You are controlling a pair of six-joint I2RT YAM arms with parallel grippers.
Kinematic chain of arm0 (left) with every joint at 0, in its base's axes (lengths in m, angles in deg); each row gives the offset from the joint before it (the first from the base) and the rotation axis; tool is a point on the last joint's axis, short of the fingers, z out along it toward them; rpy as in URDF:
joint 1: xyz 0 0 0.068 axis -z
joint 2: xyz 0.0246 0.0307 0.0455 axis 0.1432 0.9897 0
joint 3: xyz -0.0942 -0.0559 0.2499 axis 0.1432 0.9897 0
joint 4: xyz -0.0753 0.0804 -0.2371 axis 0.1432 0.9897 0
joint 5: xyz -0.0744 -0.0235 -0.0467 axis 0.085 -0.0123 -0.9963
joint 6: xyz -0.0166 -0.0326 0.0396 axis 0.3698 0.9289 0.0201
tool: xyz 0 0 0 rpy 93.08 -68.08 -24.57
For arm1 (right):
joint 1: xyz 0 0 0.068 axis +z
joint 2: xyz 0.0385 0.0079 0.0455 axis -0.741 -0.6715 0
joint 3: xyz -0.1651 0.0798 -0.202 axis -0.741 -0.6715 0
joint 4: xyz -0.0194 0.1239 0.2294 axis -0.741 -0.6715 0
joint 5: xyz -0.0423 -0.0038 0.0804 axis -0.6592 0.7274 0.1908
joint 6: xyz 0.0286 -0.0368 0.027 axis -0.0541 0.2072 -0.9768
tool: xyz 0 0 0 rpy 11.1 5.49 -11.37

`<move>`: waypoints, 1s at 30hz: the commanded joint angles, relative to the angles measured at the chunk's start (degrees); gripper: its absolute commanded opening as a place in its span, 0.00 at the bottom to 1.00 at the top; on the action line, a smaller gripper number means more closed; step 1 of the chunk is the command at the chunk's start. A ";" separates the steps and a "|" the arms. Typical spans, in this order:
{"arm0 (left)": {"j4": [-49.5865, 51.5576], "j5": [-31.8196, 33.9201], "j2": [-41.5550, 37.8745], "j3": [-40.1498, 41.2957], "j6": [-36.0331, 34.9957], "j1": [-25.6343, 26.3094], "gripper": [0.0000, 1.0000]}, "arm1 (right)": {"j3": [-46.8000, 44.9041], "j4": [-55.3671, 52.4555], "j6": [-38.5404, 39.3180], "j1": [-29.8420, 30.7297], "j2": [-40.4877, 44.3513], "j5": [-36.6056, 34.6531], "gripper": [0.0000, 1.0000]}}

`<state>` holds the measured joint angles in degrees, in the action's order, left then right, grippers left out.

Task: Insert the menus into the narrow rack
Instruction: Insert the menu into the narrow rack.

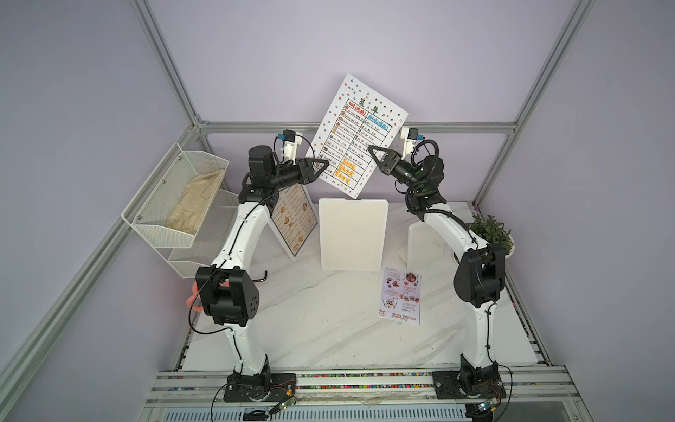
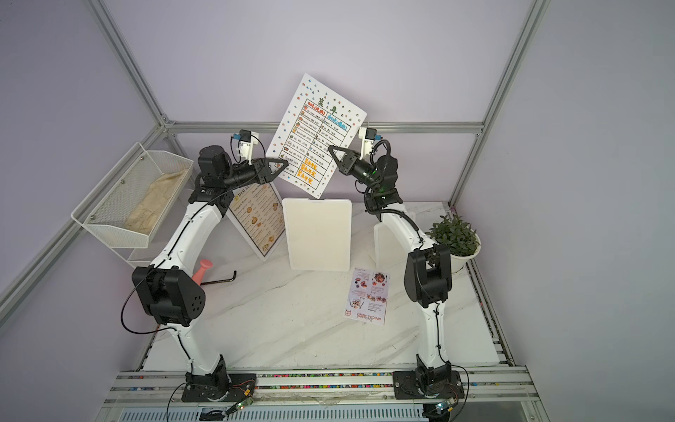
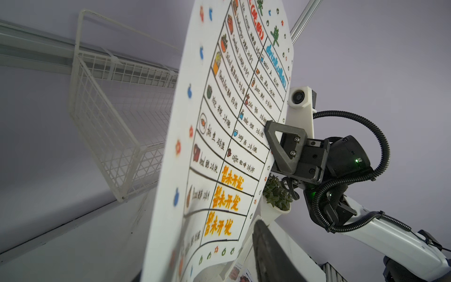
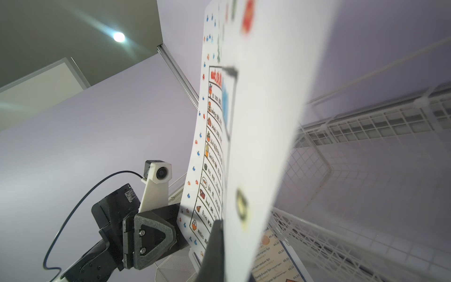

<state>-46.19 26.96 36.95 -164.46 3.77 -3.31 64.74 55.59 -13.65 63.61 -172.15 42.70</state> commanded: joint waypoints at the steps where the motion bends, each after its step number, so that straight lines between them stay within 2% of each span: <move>1: -2.54 -1.07 -0.05 -4.10 0.66 -0.36 0.46 | 2.66 0.17 -0.62 -0.22 -1.62 0.20 0.00; 15: -4.09 -1.37 -0.87 -0.08 0.66 -0.36 0.47 | -2.85 3.26 0.54 -0.22 -0.46 0.79 0.00; 30: -5.51 -1.72 0.00 -0.53 2.21 -0.36 0.47 | -0.20 3.97 0.02 -0.23 -1.98 0.78 0.00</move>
<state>-48.16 26.07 36.95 -165.14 4.45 -3.33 62.32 57.12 -13.43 63.61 -172.72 42.90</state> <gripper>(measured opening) 0.472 0.041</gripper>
